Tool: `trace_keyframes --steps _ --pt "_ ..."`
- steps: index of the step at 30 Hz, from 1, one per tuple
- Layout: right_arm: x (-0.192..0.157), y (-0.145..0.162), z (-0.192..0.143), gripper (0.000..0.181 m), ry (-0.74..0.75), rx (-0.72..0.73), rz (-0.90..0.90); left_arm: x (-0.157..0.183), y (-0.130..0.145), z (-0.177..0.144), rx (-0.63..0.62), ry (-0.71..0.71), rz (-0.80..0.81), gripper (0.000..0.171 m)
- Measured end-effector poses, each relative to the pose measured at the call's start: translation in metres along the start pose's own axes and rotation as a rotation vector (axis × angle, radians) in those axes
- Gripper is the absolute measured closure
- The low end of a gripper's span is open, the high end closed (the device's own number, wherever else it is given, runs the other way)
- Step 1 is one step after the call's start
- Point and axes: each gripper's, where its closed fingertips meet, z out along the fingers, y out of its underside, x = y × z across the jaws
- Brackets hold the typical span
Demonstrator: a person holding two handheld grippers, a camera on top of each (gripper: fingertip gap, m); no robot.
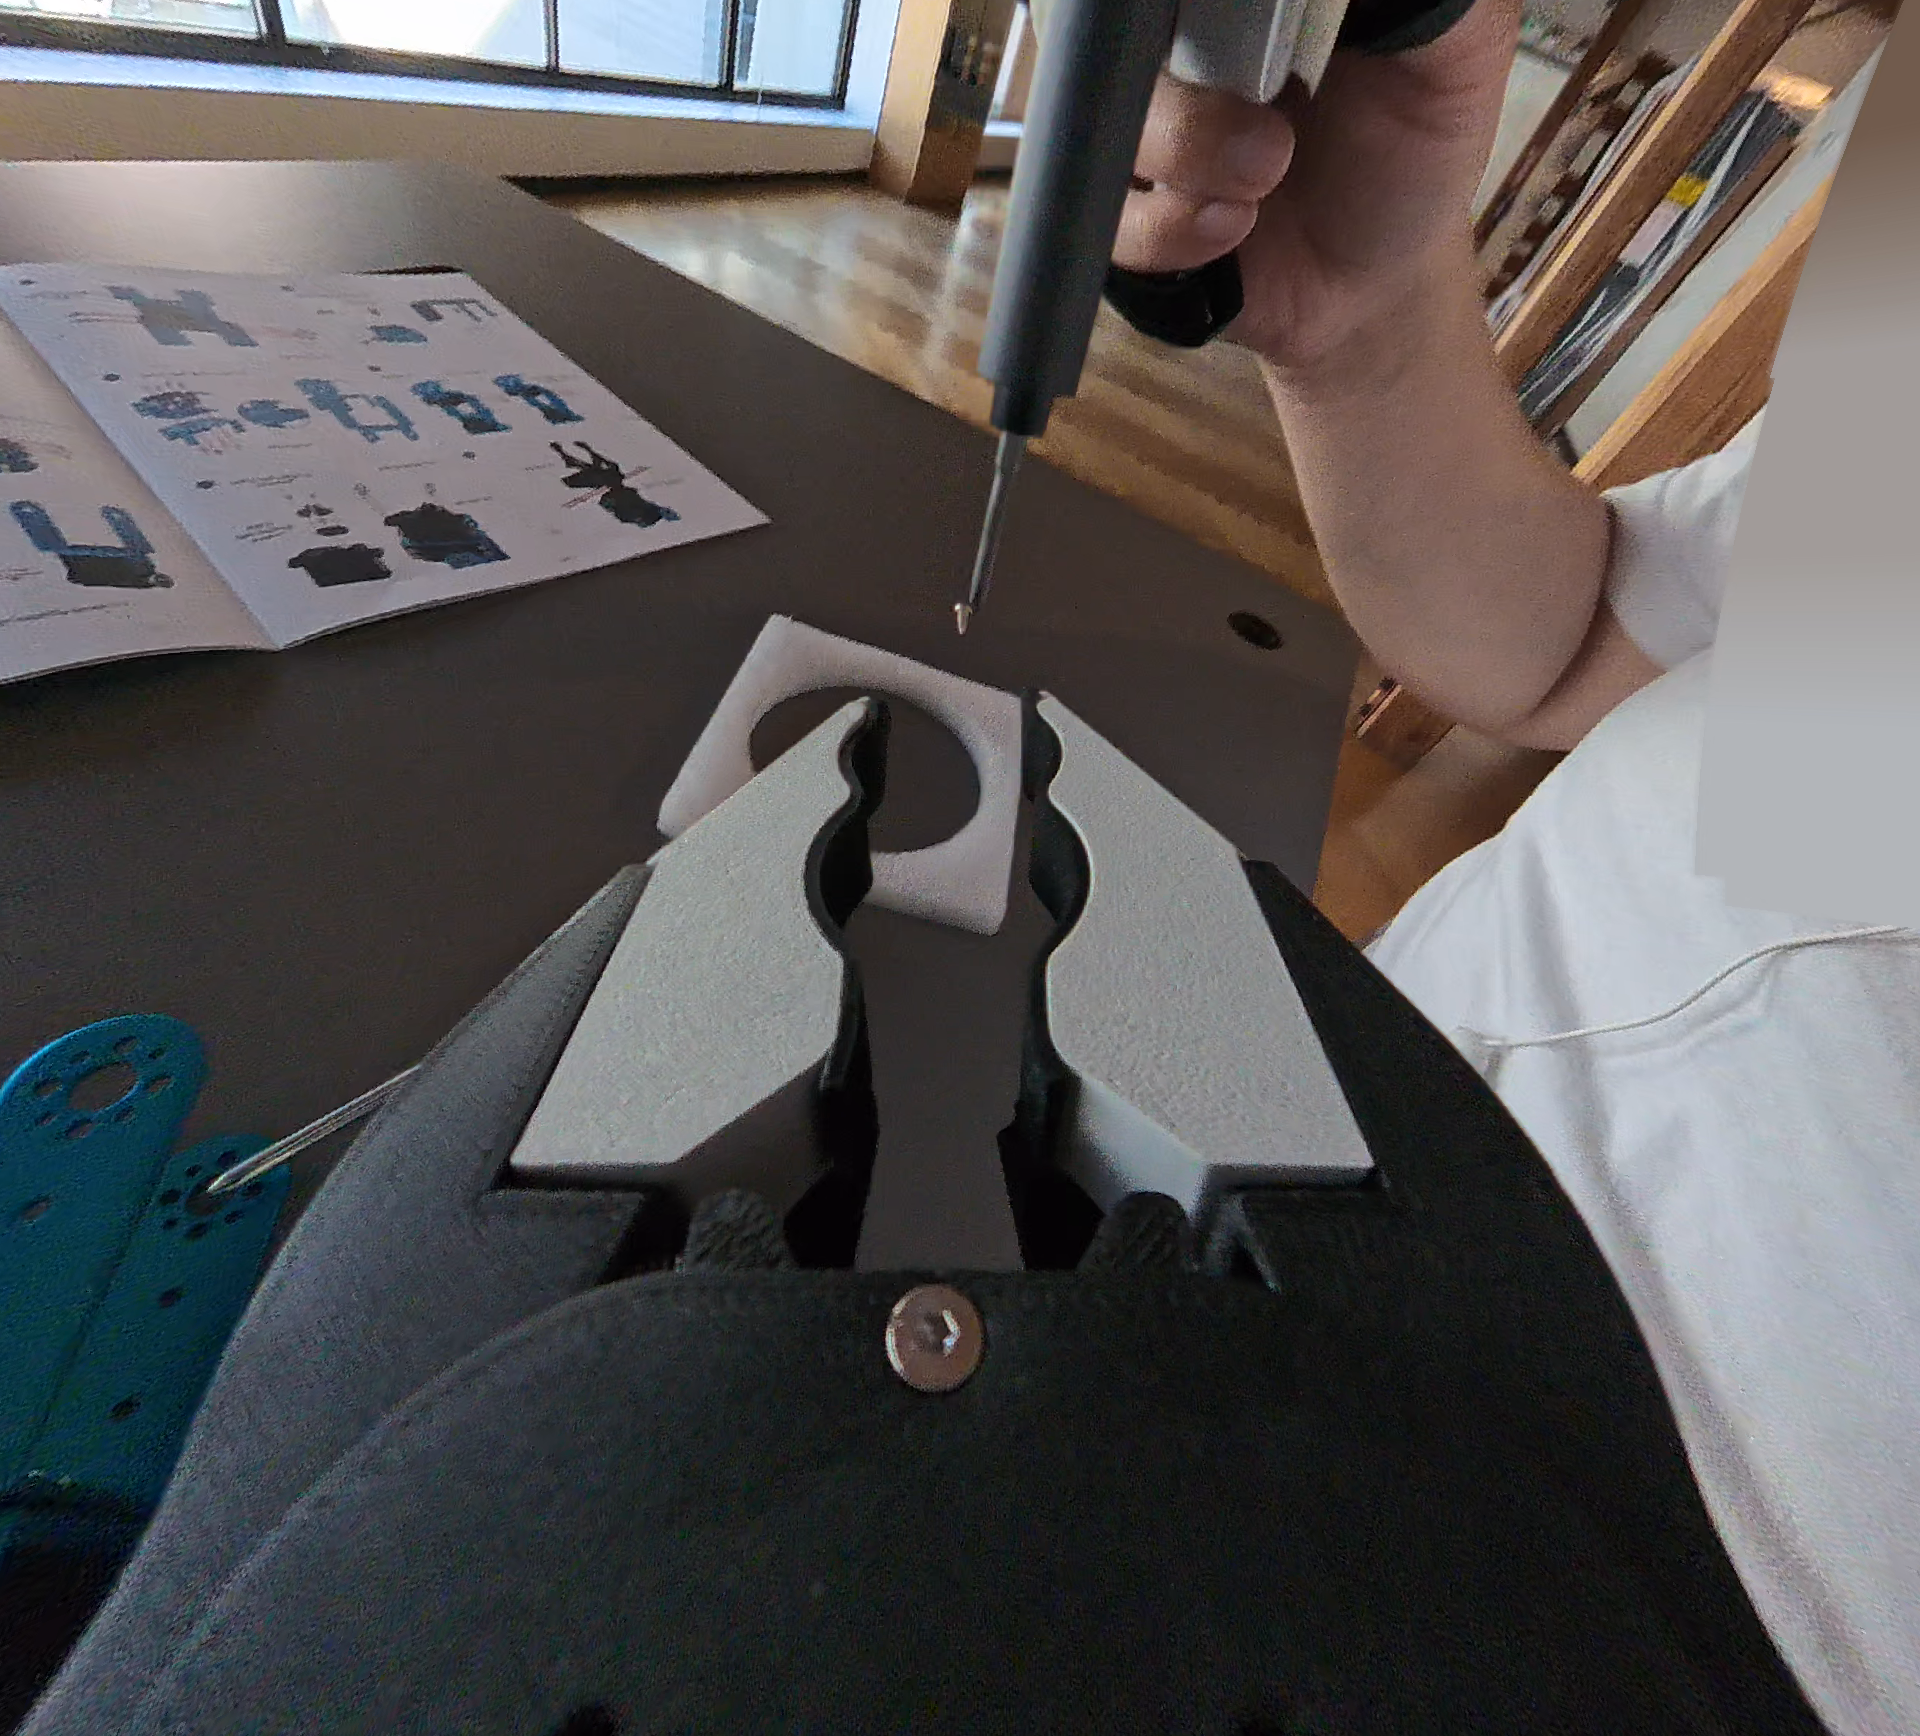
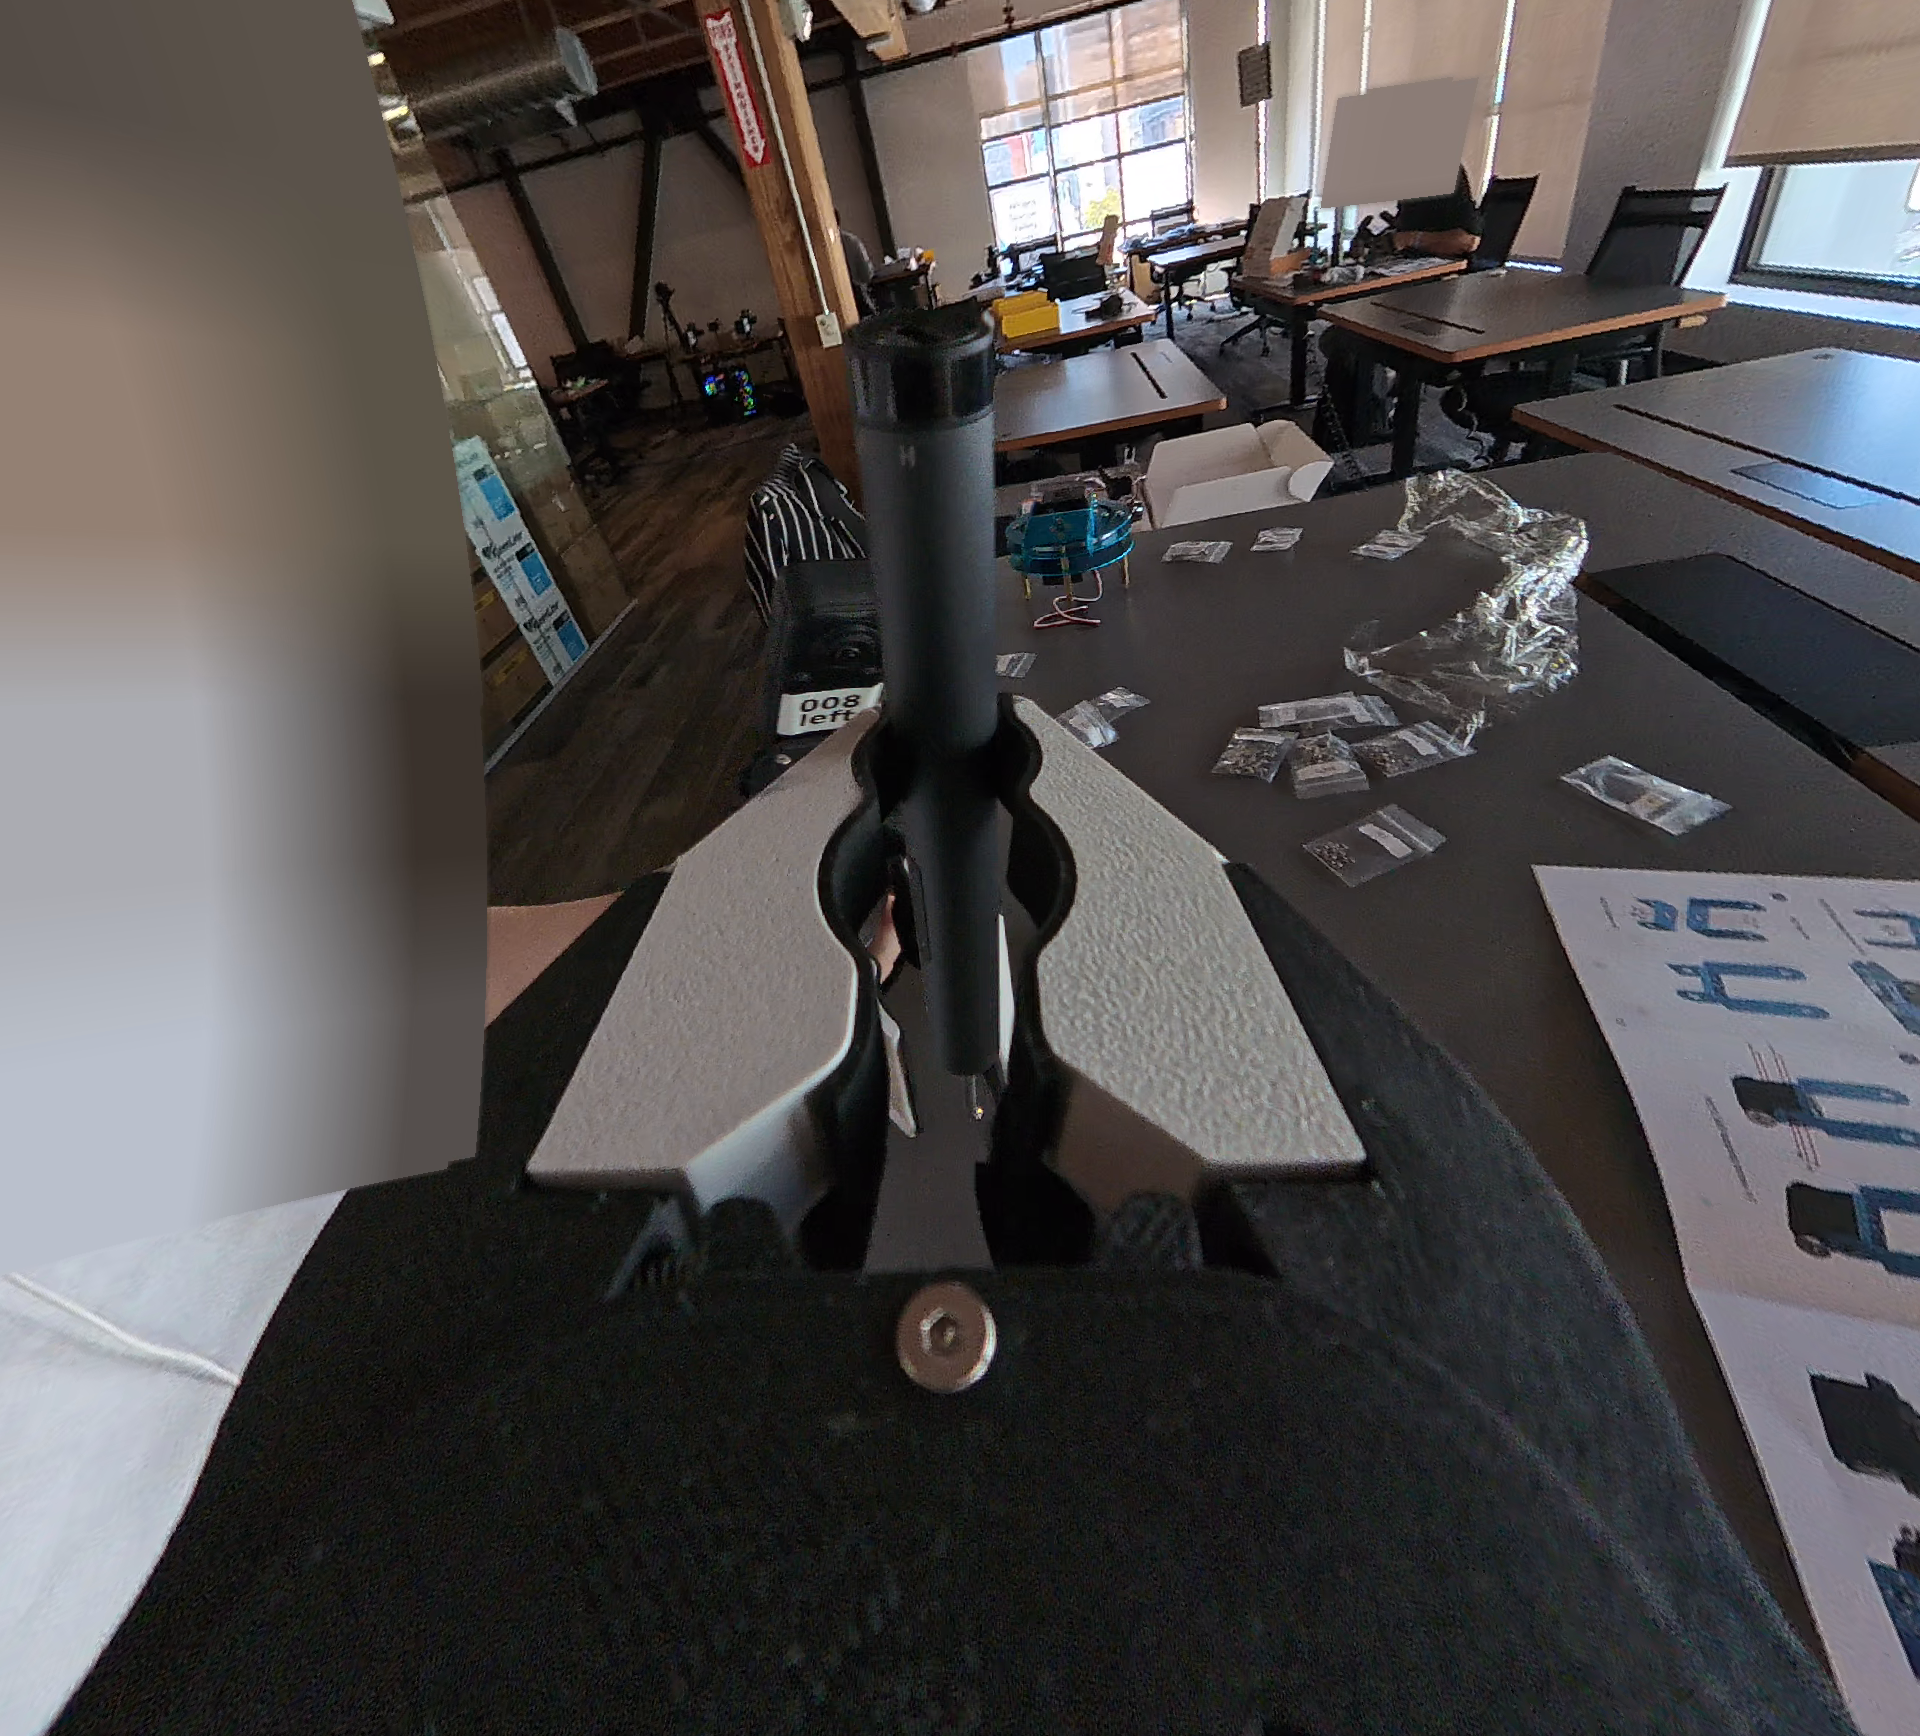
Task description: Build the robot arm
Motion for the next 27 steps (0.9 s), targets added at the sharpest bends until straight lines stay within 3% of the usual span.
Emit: trace_keyframes --steps 4,9,21,27 --pt "-0.01 -0.003 0.011 0.164 -0.027 -0.031 -0.023 0.004 -0.009 -0.006 0.083 0.017 0.016 0.152" --pt "-0.015 -0.002 0.018 0.164 -0.043 -0.051 -0.04 0.009 -0.012 -0.01 0.101 0.02 0.05 0.164" --pt "-0.02 0.0 0.021 0.164 -0.07 -0.06 -0.038 0.01 -0.01 -0.01 0.107 -0.015 0.073 0.171" --pt "-0.021 -0.019 0.013 0.164 -0.082 0.028 -0.022 0.012 -0.014 -0.015 0.166 -0.027 0.089 0.171"
